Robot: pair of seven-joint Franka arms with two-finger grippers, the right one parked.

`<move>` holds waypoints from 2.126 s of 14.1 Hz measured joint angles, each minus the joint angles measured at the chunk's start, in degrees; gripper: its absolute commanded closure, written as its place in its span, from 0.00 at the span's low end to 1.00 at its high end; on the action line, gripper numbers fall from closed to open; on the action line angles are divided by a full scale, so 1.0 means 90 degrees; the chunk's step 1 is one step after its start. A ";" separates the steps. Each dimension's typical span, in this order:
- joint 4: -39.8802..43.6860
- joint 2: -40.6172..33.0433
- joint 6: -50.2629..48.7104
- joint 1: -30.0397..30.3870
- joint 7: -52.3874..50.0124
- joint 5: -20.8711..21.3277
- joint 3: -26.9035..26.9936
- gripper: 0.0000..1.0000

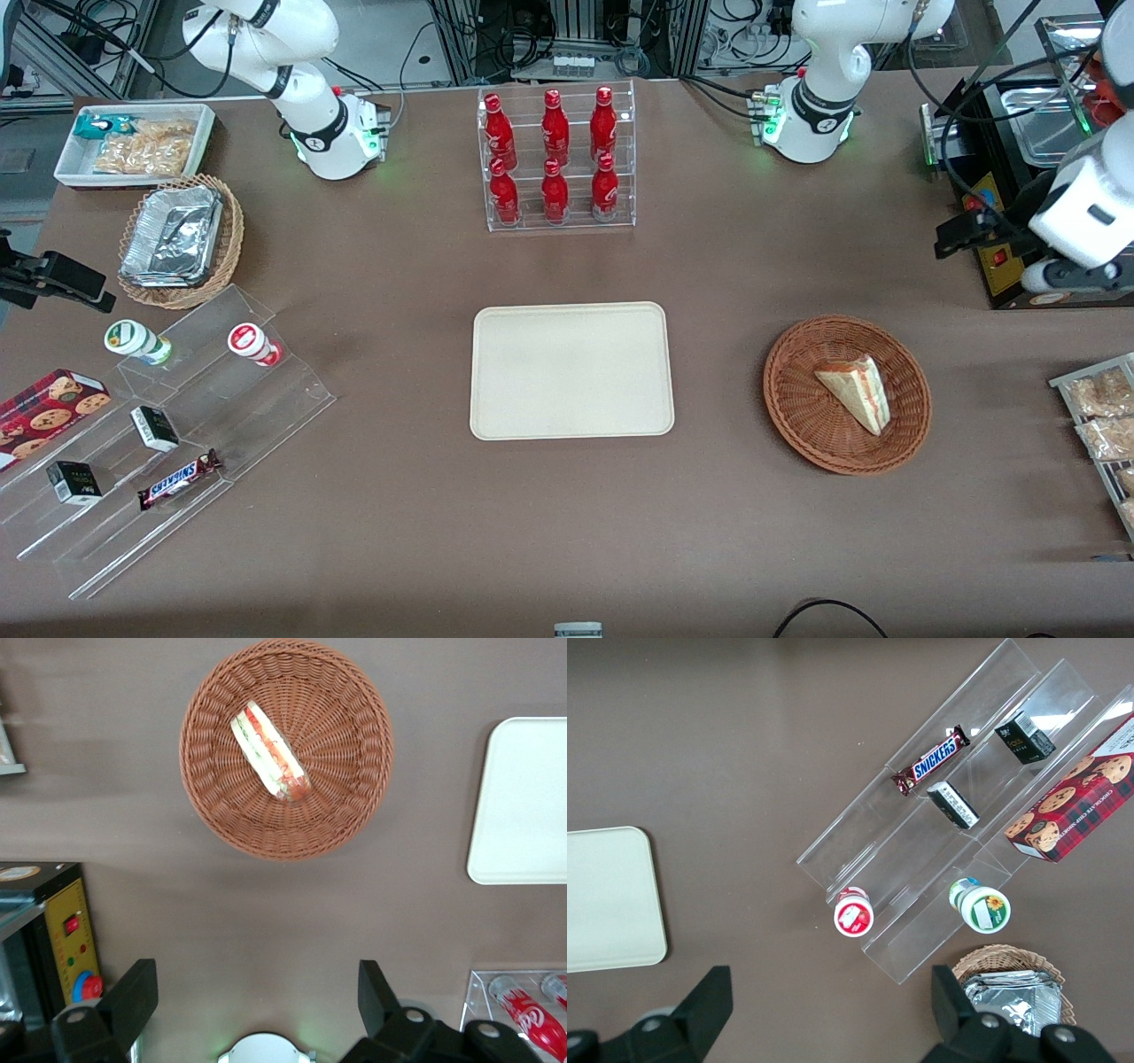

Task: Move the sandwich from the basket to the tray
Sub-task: 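Move the left gripper over the wicker basket above the wrapped sandwich, then lower the open left gripper around the sandwich and close it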

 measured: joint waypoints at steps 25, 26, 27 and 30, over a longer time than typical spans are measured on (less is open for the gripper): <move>-0.3049 0.1567 0.5858 -0.0135 -0.3568 0.0019 -0.0001 0.00; -0.3050 0.1652 0.6004 -0.0172 -0.3837 0.0017 -0.0002 0.00; -0.3051 0.1743 0.6151 -0.0210 -0.4100 0.0017 -0.0003 0.00; -0.3051 0.1972 0.6384 -0.0257 -0.4436 0.0017 -0.0002 0.51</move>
